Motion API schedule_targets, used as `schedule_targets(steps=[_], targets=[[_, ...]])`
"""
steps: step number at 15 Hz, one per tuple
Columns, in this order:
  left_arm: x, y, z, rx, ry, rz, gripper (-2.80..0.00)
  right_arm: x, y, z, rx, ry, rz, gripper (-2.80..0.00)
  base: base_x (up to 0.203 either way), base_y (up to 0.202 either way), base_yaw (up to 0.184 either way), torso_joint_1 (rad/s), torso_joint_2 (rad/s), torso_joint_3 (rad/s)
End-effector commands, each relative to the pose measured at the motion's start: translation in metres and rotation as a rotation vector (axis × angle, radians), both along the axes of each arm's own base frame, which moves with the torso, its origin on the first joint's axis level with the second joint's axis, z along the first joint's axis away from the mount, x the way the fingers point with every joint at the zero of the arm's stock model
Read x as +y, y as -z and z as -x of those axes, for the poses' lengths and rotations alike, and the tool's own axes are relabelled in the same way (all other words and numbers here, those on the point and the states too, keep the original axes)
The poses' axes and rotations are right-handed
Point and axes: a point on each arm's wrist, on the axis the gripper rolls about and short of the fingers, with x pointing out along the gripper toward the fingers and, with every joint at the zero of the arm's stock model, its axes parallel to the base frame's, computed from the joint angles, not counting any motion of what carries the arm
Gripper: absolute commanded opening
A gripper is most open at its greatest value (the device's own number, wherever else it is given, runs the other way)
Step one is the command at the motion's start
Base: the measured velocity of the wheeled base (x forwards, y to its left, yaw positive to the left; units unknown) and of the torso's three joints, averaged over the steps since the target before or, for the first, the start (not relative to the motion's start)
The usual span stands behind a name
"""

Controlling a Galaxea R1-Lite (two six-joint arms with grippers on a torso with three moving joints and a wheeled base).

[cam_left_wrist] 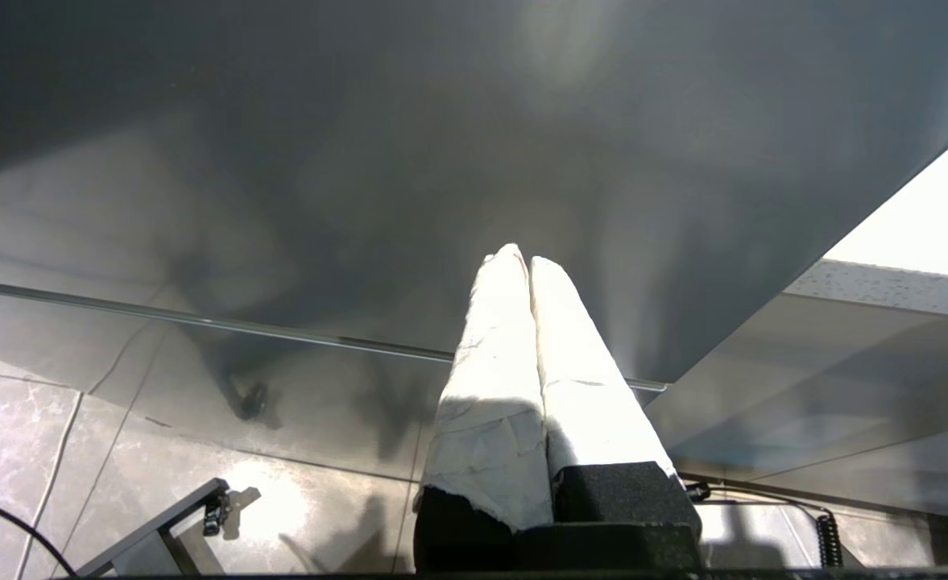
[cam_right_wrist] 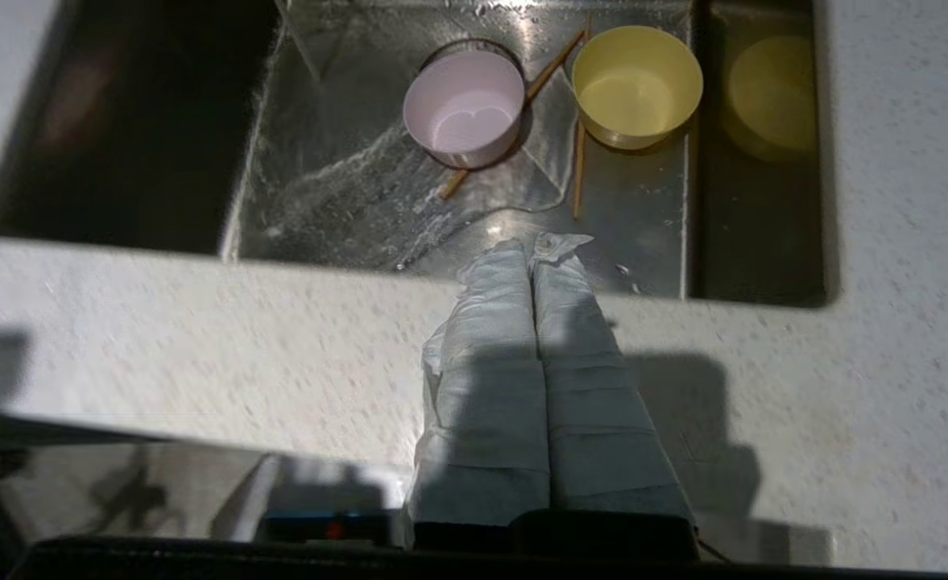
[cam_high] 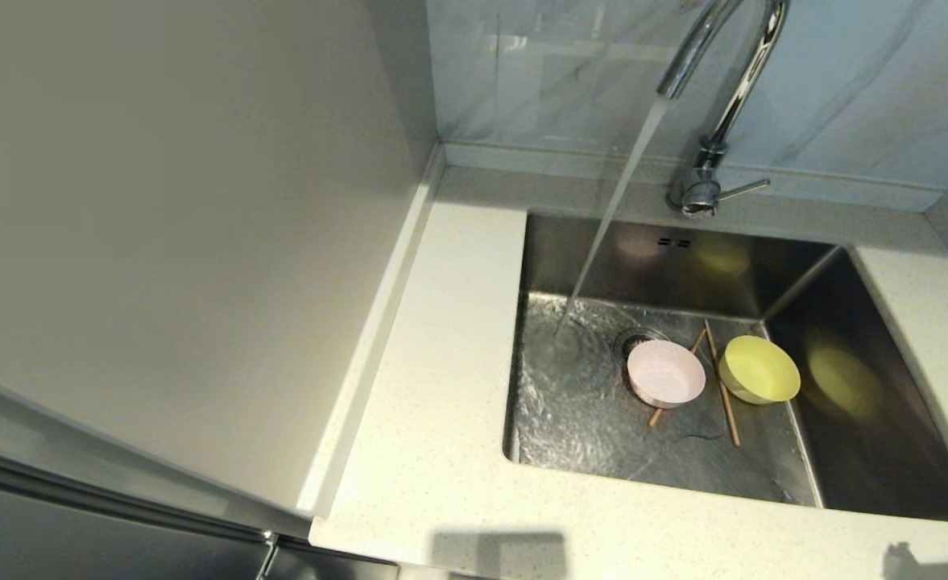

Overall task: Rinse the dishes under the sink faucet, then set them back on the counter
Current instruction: Turn off the faucet

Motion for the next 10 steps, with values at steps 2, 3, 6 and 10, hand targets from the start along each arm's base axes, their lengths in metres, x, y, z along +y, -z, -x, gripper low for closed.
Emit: schedule_targets(steps=[2,3,6,10], targets=[[0.000,0.000,0.000,-0.003,-0.001,0.001,-2.80,0.001,-0.048,-0.082,0.167,0.022,-0.090,-2.80,0.000,0.000,0.000,0.000,0.00,0.000],[0.000,0.000,0.000,-0.003,-0.001,0.001,-2.80,0.002,-0.060,-0.107,0.177,0.033,-0.120,-2.80,0.000,0.000,0.000,0.000,0.00,0.000],[0.000,0.000,0.000,-0.003,-0.001,0.001,-2.80,0.009,-0.071,-0.180,0.141,0.065,-0.158,-2.80,0.000,0.000,0.000,0.000,0.00,0.000],[0.000,0.000,0.000,-0.003,-0.001,0.001,-2.80,0.034,-0.074,-0.241,0.001,0.117,-0.163,-2.80,0.000,0.000,0.000,0.000,0.00,0.000]])
